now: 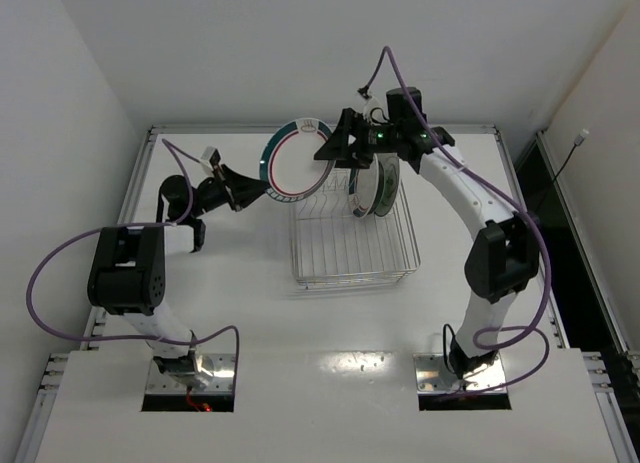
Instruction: Load the plates into the dish rack
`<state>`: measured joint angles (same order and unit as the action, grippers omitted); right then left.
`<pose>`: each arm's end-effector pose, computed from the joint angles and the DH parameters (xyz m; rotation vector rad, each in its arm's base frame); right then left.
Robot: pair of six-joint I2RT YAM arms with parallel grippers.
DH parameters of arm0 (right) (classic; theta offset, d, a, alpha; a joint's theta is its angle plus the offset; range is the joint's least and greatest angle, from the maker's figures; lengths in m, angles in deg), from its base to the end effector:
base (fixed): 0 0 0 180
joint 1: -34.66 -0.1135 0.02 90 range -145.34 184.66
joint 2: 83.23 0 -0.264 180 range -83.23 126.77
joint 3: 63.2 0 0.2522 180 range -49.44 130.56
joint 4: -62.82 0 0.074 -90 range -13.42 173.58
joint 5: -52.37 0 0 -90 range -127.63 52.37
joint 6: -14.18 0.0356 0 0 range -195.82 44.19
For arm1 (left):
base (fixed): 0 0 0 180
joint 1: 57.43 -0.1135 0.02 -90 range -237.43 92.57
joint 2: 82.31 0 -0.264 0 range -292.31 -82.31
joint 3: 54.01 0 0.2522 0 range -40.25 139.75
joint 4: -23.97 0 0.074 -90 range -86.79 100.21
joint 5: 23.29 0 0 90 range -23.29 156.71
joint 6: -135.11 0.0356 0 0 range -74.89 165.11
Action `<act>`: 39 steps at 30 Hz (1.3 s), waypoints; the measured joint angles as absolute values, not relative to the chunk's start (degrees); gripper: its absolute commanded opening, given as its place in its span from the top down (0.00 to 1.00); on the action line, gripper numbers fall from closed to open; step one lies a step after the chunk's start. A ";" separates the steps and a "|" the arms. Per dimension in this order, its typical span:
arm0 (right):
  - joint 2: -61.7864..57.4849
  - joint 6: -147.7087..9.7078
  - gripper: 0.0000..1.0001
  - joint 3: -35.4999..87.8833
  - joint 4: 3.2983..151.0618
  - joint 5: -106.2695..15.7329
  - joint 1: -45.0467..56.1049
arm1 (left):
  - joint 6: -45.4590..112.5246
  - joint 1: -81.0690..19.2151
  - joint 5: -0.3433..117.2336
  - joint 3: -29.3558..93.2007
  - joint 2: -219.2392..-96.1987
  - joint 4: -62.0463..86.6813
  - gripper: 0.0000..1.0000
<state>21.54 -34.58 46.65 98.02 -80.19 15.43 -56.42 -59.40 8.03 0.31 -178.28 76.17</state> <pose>0.3935 0.1628 0.3408 -0.0646 2.2599 1.3821 0.3277 -0.0192 0.2254 -0.5727 1.7974 -2.0030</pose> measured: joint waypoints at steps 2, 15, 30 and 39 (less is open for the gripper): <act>22.44 -34.45 0.40 46.70 98.04 -80.22 14.84 | -55.53 -58.46 7.99 0.40 -178.28 74.92 1.00; 23.99 -34.41 1.00 49.84 102.04 -76.08 14.89 | -44.47 -56.69 4.64 8.66 -178.08 62.64 0.60; 23.83 -43.35 1.00 70.10 132.51 -31.30 12.33 | 2.87 -66.07 26.94 26.97 -176.57 -8.86 0.48; 31.73 -45.29 1.00 74.30 143.22 -15.26 6.25 | 5.76 -66.07 29.08 26.43 -176.59 -14.21 0.48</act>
